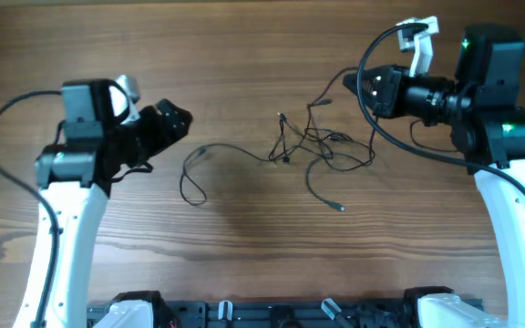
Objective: Untangle cables
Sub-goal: 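Lift the right gripper holding a black cable strand up and rightward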
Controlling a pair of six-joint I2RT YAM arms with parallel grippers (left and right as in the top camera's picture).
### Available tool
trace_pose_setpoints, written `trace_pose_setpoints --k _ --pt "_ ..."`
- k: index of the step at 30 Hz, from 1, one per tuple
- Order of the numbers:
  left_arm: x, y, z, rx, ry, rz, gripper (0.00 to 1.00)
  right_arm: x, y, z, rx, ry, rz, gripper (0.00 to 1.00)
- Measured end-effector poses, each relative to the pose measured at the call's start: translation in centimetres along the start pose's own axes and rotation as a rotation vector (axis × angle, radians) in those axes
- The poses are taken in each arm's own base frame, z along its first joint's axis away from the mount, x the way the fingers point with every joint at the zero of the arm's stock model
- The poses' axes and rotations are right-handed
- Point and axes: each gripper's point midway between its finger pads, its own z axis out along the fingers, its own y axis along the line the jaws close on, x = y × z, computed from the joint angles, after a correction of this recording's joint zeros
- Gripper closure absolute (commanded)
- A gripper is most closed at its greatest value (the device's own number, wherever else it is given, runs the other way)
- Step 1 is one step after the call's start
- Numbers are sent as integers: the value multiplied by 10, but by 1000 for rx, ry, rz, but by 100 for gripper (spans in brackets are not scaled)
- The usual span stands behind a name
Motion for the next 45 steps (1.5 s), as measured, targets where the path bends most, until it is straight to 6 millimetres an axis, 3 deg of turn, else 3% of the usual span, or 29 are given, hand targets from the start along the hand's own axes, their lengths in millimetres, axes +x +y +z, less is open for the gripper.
trace_pose_setpoints --k 4,10,19,24,26,28,33,38,42,45 --pt "22 -19 24 51 111 41 18 -6 15 3 -58 -15 -14 95" --pt "54 -68 55 232 258 136 13 -6 30 9 -105 -10 -8 96" --pt "97 -128 86 402 357 263 16 -6 31 9 -108 -8 60 96" --pt "119 -146 97 435 393 309 19 -7 31 9 -110 -9 81 96" --pt "127 -145 104 416 409 305 23 -7 31 9 -110 -10 85 96" --pt "133 -143 111 392 421 294 35 -7 31 9 -110 -10 87 96" --pt "137 -134 129 321 414 276 95 -7 31 9 -109 -9 94 96" --pt "128 -121 134 260 382 264 96 1 13 10 -17 6 159 96" --pt "115 -73 131 99 403 172 96 24 -48 0 336 7 297 96" --pt "99 -30 124 -32 403 102 96 45 -98 -29 668 -6 394 96"
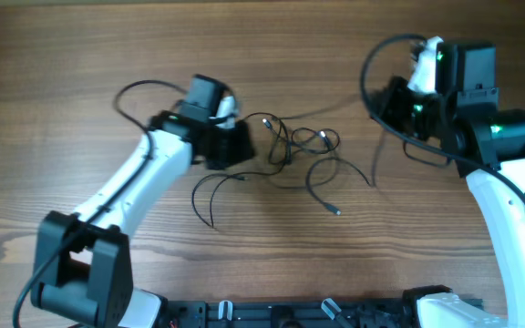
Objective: Untangle cables
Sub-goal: 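Lift the right gripper holding a black cable strand up and rightward, then carry the cable right with the right gripper and release it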
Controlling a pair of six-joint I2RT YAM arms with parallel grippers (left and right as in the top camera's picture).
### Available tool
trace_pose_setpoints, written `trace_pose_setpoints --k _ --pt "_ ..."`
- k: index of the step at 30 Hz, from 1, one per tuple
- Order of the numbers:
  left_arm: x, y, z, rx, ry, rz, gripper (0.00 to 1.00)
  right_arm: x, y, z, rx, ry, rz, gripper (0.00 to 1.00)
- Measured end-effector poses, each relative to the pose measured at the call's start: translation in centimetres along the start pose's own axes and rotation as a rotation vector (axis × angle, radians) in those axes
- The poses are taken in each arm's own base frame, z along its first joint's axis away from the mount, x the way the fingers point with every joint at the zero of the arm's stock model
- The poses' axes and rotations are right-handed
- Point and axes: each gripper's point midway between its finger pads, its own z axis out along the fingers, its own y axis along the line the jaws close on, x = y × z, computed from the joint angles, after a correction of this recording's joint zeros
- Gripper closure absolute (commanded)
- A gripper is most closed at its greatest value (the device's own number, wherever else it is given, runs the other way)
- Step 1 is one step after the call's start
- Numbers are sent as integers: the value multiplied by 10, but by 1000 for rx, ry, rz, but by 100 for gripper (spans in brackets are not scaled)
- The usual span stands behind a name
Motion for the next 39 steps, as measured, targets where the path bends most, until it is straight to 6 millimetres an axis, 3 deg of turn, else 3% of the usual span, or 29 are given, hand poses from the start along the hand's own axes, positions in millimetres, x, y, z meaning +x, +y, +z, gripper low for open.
trace_pose_setpoints --k 6,7,13,16,19,23,26,30,36,39 --pt "-15 82 -32 -169 -17 -158 96 -20 -109 -26 543 -177 162 96" --pt "-24 101 -41 -193 -45 -208 96 -23 -118 -29 584 -199 181 96" --pt "-39 151 -70 -217 -109 -355 96 -39 -168 -44 728 -256 305 96" --pt "-41 165 -79 -209 -124 -409 96 -42 -189 -47 758 -248 369 96" --pt "-41 162 -80 -168 -116 -422 96 -47 -195 -36 712 -215 388 96" --pt "-38 144 -74 -110 -85 -396 96 -55 -179 -8 580 -139 274 96" --pt "-33 129 -66 -94 -57 -346 96 -53 -178 0 564 -99 226 96" --pt "-23 108 -54 -85 -12 -260 96 -54 -186 -3 612 -105 221 96" --pt "-13 92 -43 -98 25 -182 96 -73 -213 -19 674 -203 285 94" --pt "-11 91 -41 -110 28 -169 96 -81 -234 -30 685 -239 350 79"
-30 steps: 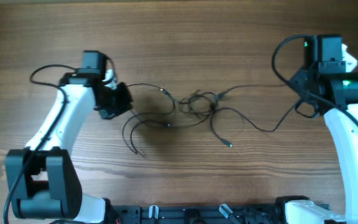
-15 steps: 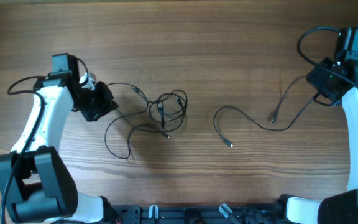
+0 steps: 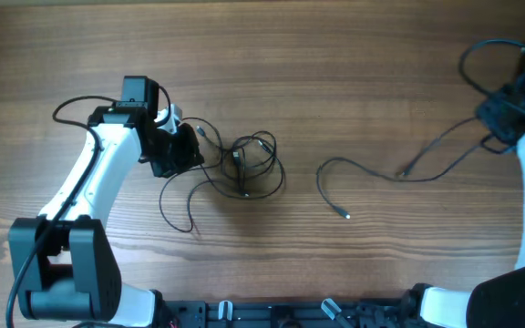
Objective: Untangle cables
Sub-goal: 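Carry the cable right with the right gripper and release it, then move the right gripper back toward the bundle held by the left gripper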
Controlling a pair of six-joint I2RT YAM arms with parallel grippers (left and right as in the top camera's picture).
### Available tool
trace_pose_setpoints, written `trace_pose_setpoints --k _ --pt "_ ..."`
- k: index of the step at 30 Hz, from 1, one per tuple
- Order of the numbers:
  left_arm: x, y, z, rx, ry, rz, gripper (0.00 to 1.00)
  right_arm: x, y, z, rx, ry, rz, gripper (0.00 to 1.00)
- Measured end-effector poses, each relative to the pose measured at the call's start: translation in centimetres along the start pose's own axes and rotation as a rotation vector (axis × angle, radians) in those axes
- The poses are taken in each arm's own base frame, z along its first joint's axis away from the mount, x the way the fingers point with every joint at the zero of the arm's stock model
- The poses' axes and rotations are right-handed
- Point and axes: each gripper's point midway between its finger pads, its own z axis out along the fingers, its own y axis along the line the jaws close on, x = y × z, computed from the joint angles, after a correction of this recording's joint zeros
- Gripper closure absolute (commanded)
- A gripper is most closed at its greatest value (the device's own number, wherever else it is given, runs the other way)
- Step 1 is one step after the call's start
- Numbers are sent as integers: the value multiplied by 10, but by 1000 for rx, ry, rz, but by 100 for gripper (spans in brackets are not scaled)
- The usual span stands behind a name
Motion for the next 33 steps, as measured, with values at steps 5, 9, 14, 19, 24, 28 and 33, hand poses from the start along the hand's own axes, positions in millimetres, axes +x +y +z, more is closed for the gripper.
trace_pose_setpoints --k 5,9,14,19,24,28,33 --pt "0 1 0 -9 -3 2 96 -12 -19 7 -44 28 84 19" --pt "-1 1 0 -9 -5 3 96 -7 -6 6 -134 64 35 15" --pt "-1 1 0 -9 -5 3 96 11 26 -3 -300 143 -51 14" --pt "-1 1 0 -9 -5 3 96 53 63 -23 -461 282 -180 14" --pt "-2 1 0 -8 -8 5 96 102 100 -48 -560 371 -376 14" --pt "-2 1 0 -8 -8 5 96 137 123 -58 -595 395 -511 15" --pt "-2 1 0 -8 -9 7 96 179 137 -53 -595 405 -636 21"
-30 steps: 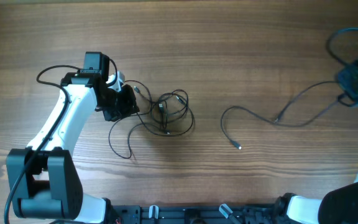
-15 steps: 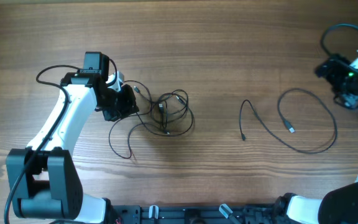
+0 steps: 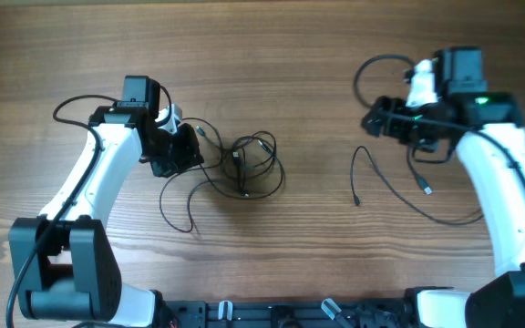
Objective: Untangle cables
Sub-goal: 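Move the right gripper back toward the bundle held by the left gripper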
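Observation:
A knot of thin black cables lies left of the table's middle, with loose loops trailing down to the left. My left gripper sits at the knot's left edge, shut on one strand. One separate black cable lies by itself on the right, running from a plug end near the middle to under the right arm. My right gripper hovers just above that cable's upper bend, pointing left, open and holding nothing.
The wooden table carries only the cables. Each arm's own thick black lead loops above its wrist. A dark rail runs along the front edge between the arm bases.
My right gripper was at the far right edge with the single cable stretched out from it. Now it is back over the table, open, and the cable lies loose below it. The left arm has not moved.
Both grippers first stood apart from one spread tangle in the middle. Then the left was at its left side and the right at its right. Then the knot sat further left at the left gripper and one cable trailed away rightwards, now lying separate.

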Controlling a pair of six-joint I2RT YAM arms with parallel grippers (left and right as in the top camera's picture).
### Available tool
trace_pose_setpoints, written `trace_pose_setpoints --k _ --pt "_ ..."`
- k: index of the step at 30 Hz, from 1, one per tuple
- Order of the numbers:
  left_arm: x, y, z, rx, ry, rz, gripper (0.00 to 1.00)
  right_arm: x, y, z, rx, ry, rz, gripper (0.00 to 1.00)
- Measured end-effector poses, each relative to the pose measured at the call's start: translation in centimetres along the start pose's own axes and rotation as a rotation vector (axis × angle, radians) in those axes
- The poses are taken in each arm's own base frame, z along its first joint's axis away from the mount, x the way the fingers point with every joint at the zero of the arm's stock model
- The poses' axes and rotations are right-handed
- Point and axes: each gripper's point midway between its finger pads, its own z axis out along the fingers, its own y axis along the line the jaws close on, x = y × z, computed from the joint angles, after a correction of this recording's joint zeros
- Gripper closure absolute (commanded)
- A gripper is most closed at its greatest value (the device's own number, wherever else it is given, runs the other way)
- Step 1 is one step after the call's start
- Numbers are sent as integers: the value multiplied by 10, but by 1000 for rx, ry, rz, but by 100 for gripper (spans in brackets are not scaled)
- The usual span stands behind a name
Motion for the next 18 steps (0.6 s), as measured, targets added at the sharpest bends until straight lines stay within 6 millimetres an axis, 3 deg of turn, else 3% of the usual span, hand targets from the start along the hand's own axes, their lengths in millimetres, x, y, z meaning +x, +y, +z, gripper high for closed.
trace_pose_setpoints --k 4,9,11,14,18 --pt "0 0 0 0 0 2 96 23 7 26 18 46 -48 24" --pt "0 0 0 0 0 2 96 48 -2 57 60 100 -13 32" --pt "0 0 0 0 0 2 96 57 -6 67 72 121 2 42" --pt "0 0 0 0 0 2 96 71 -13 82 91 152 37 71" --pt "0 0 0 0 0 2 96 72 -15 89 93 139 66 90"
